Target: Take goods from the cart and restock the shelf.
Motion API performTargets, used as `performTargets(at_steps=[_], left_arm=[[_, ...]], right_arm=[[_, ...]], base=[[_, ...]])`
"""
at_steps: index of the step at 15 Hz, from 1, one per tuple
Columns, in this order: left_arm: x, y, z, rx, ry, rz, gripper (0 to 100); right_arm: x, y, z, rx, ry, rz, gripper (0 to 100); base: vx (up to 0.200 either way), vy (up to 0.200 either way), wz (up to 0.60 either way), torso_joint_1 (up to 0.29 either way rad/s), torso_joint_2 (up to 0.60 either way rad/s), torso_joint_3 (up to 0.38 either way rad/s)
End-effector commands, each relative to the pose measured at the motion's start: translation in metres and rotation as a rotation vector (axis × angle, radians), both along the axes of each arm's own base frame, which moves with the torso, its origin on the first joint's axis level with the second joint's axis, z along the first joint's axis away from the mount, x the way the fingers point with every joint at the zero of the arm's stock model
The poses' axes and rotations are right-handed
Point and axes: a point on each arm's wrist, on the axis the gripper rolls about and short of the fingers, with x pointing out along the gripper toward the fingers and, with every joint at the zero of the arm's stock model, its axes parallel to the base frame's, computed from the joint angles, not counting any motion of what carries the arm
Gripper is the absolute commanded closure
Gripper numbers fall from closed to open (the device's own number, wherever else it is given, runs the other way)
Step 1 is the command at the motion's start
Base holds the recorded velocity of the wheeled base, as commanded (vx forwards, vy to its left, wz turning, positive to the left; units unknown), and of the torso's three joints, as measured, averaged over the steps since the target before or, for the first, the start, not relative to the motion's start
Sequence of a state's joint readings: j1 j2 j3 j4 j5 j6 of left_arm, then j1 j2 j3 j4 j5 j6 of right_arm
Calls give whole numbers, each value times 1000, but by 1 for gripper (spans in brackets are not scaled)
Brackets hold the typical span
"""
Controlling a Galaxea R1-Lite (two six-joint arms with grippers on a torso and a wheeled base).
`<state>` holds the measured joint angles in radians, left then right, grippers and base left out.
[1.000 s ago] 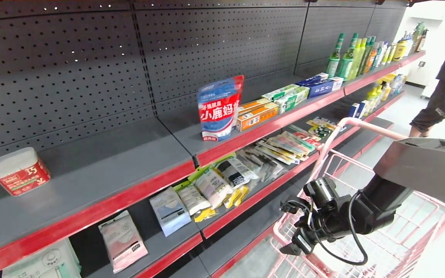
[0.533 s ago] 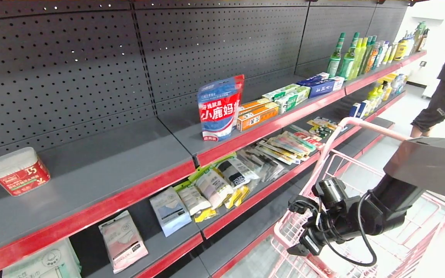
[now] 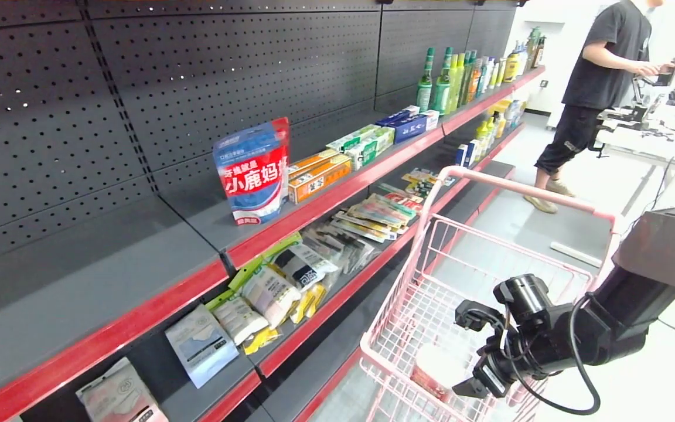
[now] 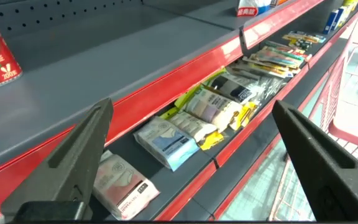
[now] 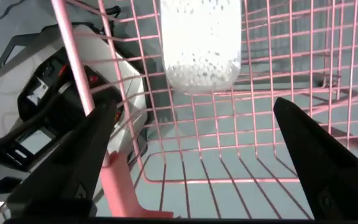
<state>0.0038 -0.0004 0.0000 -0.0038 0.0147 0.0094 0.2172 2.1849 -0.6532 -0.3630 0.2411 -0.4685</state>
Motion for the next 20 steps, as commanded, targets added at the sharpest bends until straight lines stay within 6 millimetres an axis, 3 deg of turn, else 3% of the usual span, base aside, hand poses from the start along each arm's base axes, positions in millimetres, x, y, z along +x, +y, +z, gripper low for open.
performTargets(at_steps=[1, 5, 8, 20], left_arm=[[0, 0, 0, 0, 0, 1, 0], [0, 0, 0, 0, 0, 1, 0], [0, 0, 0, 0, 0, 1, 0], [0, 0, 0, 0, 0, 1, 0]], right_arm=[[1, -1, 0, 3, -5, -1, 0], [21, 1, -22, 8, -57, 11, 0], [21, 2, -37, 18, -31, 59, 0], [23, 6, -42, 79, -20, 94, 0]], base=[[0, 0, 0, 0, 0, 0], [0, 0, 0, 0, 0, 0], [0, 0, 0, 0, 0, 0], [0, 0, 0, 0, 0, 0]])
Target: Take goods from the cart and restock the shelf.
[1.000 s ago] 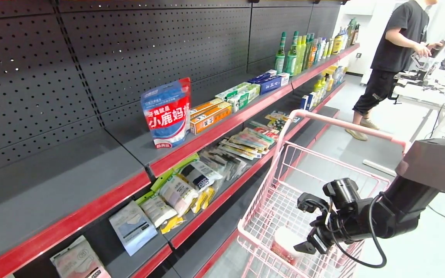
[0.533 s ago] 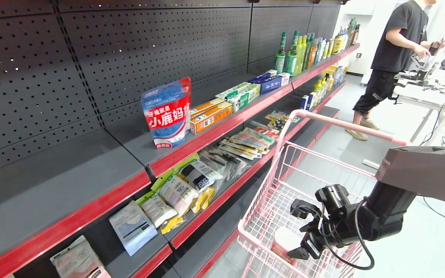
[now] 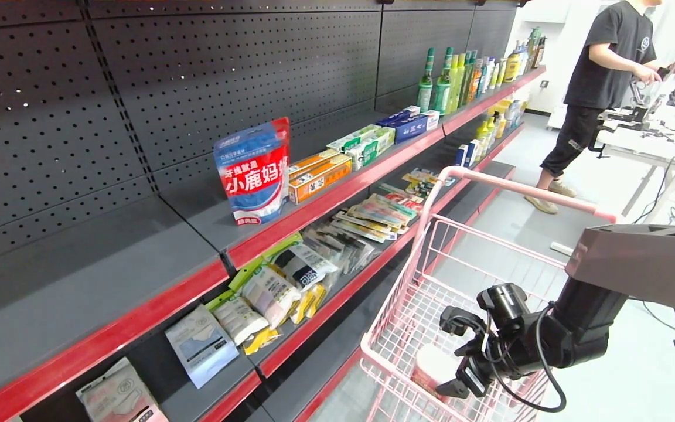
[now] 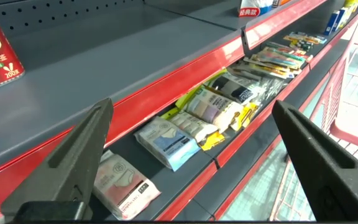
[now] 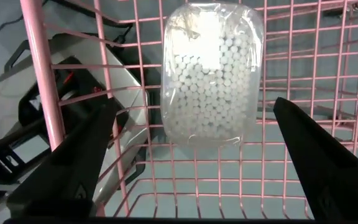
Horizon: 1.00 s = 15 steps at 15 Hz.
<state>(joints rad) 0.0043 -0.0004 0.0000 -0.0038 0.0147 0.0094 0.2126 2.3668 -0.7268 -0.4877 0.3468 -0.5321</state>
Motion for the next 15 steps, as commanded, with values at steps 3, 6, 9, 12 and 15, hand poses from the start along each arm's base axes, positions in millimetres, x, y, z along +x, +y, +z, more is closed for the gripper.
performTargets(at_steps=[3, 6, 9, 12, 15], left_arm=[[0, 0, 0, 0, 0, 1, 0], [0, 0, 0, 0, 0, 1, 0], [0, 0, 0, 0, 0, 1, 0], [0, 0, 0, 0, 0, 1, 0], [0, 0, 0, 0, 0, 1, 0]], right_arm=[[1, 0, 0, -1, -2, 0, 0], [1, 1, -2, 1, -3, 2, 0], [2, 1, -2, 0, -6, 4, 0], [1, 2, -4, 4, -28, 8, 0], [0, 3, -7, 9, -47, 8, 0]], base=[[0, 0, 0, -40, 84, 43], [0, 0, 0, -119, 287, 152], [0, 0, 0, -7, 24, 14], [0, 0, 0, 0, 0, 0], [0, 0, 0, 0, 0, 0]])
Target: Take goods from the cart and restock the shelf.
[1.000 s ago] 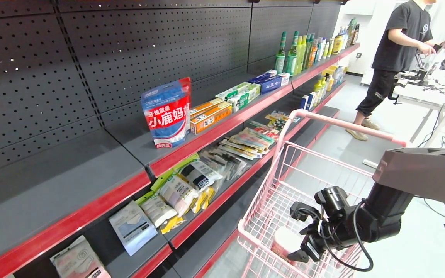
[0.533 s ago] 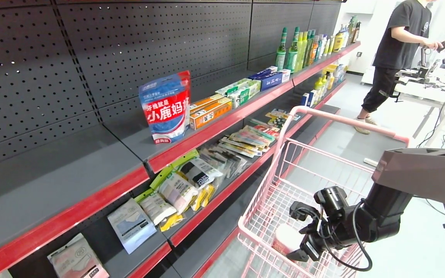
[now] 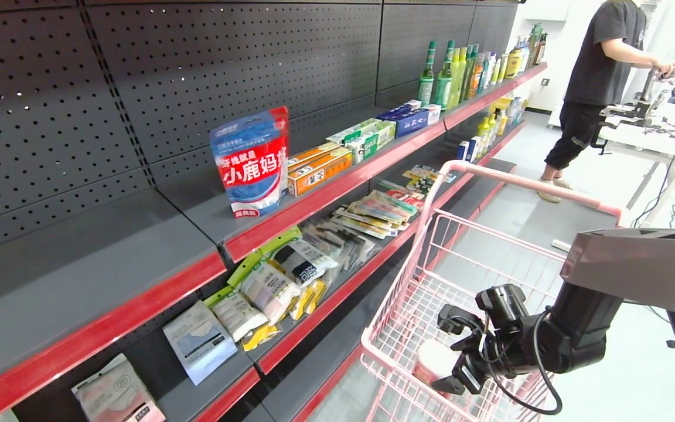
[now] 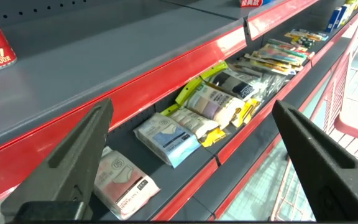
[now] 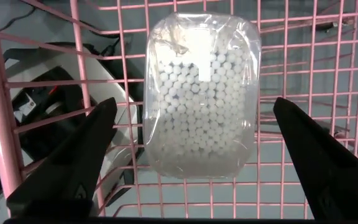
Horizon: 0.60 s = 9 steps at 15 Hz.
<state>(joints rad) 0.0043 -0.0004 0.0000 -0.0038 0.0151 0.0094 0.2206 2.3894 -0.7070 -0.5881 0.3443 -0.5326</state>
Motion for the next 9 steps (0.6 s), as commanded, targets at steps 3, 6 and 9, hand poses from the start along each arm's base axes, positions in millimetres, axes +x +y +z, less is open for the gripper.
performTargets(at_steps=[3, 6, 9], left_arm=[[0, 0, 0, 0, 0, 1, 0], [0, 0, 0, 0, 0, 1, 0], [0, 0, 0, 0, 0, 1, 0]], right_arm=[[-1, 0, -2, -4, 8, 1, 0], [-1, 0, -2, -4, 8, 2, 0], [-1, 0, -3, -4, 8, 2, 0]], base=[[0, 0, 0, 0, 0, 0], [0, 0, 0, -82, 186, 113], [0, 0, 0, -16, 37, 16]])
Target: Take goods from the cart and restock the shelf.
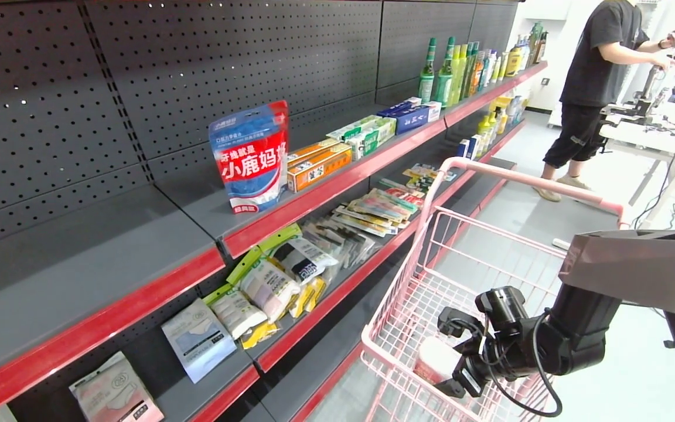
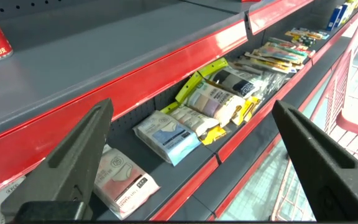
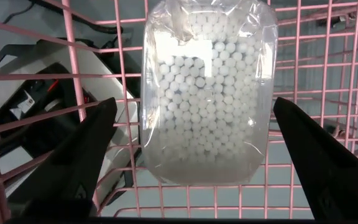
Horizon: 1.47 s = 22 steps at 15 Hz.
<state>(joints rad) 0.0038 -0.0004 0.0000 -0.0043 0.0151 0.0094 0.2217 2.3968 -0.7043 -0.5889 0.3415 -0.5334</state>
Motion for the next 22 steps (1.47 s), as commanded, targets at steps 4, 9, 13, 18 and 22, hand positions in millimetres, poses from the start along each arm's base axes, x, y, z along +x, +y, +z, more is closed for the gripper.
performTargets(at_steps=[4, 9, 13, 18, 22], left_arm=[[0, 0, 0, 0, 0, 1, 0], [0, 0, 0, 0, 0, 1, 0], [0, 0, 0, 0, 0, 1, 0], [0, 0, 0, 0, 0, 1, 0], [0, 0, 0, 0, 0, 1, 0]], right_arm=[[-1, 1, -3, -29, -17, 19, 0], [-1, 1, -4, -57, -22, 14, 100], [0, 2, -3, -49, -20, -3, 100], [-3, 5, 26, 27, -28, -126, 100], [-1, 1, 75, 28, -154, -294, 100]], base=[[0, 0, 0, 0, 0, 0], [0, 0, 0, 0, 0, 0], [0, 0, 0, 0, 0, 0], [0, 0, 0, 0, 0, 0], [0, 0, 0, 0, 0, 0]])
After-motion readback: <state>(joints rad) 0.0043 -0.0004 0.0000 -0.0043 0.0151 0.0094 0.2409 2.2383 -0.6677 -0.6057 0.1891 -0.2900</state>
